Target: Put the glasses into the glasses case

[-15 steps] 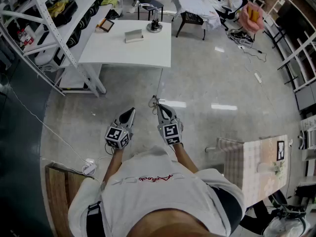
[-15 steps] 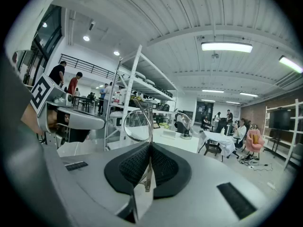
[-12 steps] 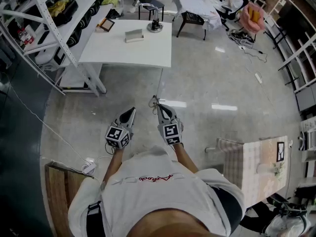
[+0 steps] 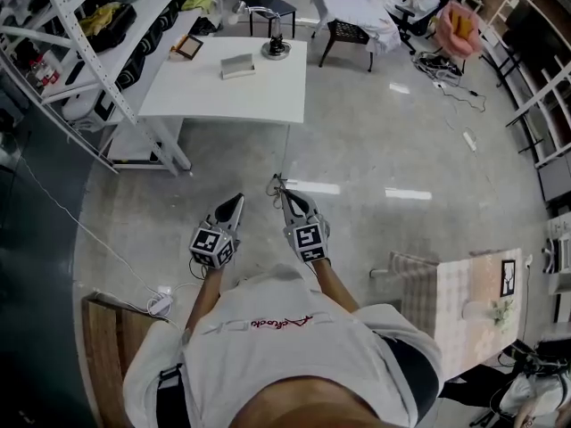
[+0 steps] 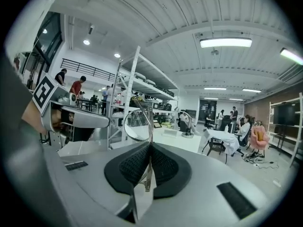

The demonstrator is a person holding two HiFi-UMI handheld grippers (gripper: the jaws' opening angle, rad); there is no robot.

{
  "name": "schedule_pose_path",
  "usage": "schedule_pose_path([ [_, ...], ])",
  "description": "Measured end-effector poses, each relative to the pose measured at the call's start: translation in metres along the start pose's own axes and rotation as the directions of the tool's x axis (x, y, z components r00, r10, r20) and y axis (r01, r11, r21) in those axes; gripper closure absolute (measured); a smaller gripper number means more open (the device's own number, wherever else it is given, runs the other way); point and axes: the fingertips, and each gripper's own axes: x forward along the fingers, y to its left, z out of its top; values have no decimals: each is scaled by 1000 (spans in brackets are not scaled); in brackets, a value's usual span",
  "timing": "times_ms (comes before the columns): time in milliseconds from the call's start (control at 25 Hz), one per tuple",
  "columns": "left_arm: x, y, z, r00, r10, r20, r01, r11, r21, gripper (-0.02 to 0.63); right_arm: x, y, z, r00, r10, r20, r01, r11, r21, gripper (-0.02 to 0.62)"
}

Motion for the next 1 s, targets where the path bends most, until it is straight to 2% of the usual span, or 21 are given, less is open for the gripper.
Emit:
schedule_pose_path([
  [480,48,-23,4,1000,14,4,-14,1000,7,597,-4,-35,-16,998,62,-8,-62,998,4,591],
  [800,66,-33,0,1000,12,6,-12,1000,-1,597,-7,-51,-27,998,62,-10,-61,998,10,591],
  [1000,67,-24,-2,1000,28,0,-28,1000,0,597,4,-53,-26,998,69,-4,-69,998,9,591],
])
